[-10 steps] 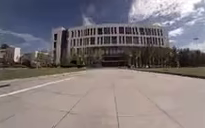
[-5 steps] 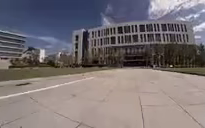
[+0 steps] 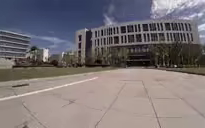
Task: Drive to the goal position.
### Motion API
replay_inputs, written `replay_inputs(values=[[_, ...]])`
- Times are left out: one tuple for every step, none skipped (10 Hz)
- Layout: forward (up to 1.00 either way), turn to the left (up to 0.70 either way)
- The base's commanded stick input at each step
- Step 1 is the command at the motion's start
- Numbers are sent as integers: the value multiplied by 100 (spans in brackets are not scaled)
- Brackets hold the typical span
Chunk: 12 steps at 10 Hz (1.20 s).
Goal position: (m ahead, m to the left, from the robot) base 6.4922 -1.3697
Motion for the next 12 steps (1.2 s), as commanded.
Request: replay_inputs(values=[[70,-1],[70,-1],[70,-1],[70,-1],[70,-1],[70,-1],[70,-1],[70,-1],[70,-1],[70,-1],[70,-1],[70,-1]])
